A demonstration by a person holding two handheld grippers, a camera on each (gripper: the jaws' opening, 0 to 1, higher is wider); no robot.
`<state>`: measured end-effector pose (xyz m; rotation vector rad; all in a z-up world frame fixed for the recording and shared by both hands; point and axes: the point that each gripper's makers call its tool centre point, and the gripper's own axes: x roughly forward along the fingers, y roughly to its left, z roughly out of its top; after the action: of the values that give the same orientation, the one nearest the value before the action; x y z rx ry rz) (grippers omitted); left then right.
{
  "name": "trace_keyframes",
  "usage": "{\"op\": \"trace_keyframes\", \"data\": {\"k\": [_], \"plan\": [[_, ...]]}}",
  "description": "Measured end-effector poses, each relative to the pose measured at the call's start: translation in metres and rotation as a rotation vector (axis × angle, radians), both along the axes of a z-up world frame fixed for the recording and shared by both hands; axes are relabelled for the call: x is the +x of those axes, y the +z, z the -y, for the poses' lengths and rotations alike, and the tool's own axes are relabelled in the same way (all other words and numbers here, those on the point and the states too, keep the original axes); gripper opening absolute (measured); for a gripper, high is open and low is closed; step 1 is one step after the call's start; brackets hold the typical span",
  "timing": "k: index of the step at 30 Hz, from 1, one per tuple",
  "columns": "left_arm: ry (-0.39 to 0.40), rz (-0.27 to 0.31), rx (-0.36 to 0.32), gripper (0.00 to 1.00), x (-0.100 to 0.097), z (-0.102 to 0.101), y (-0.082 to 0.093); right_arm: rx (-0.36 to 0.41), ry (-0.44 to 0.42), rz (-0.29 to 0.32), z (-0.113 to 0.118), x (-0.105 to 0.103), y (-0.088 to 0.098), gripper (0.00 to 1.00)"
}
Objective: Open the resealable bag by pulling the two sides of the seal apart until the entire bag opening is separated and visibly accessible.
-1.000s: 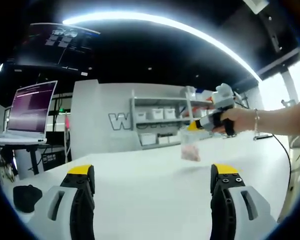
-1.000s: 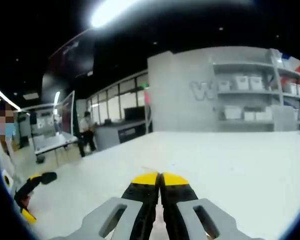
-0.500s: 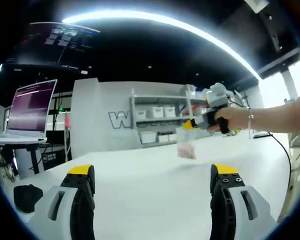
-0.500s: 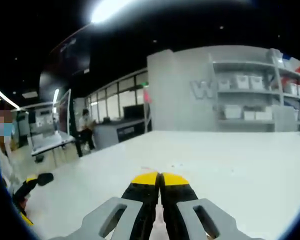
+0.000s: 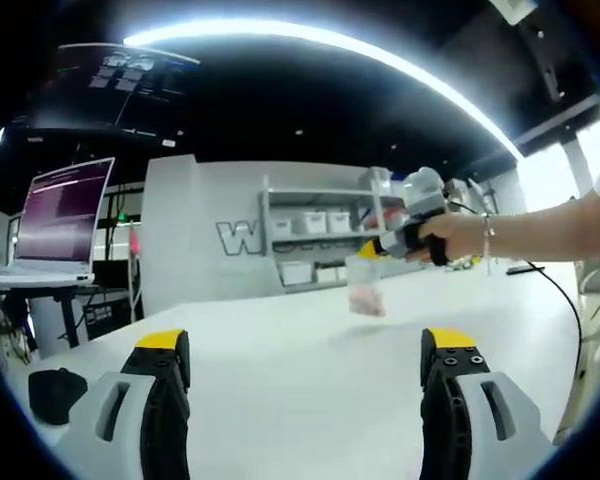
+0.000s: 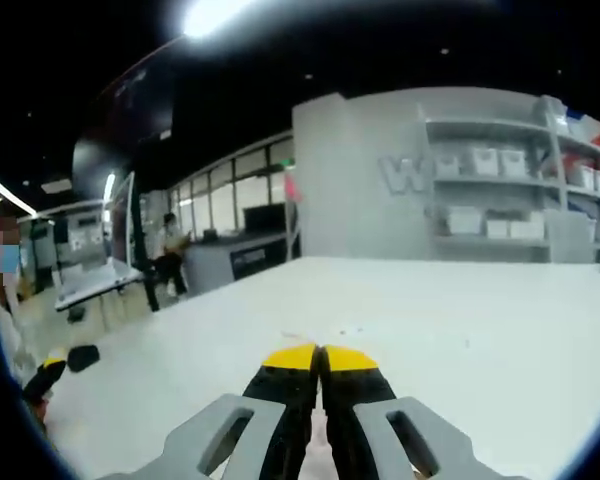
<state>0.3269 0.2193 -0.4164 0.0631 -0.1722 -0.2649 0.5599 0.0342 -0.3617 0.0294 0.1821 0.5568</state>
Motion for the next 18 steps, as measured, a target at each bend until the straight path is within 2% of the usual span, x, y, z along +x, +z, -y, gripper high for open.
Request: {"op": "trace_keyframes", "data": {"k": [10, 18], "plan": [[0.001, -0.01, 0.0, 0.94, 0.001, -0.001, -0.001, -0.012, 0.006, 0.016, -0.009, 0.012, 0.005, 0.0], [-0.004, -0.013, 0.003, 0.94, 0.002, 0.001, -0.002, -0.029, -0.003, 0.017, -0.009, 0.025, 0.004, 0.0]]}}
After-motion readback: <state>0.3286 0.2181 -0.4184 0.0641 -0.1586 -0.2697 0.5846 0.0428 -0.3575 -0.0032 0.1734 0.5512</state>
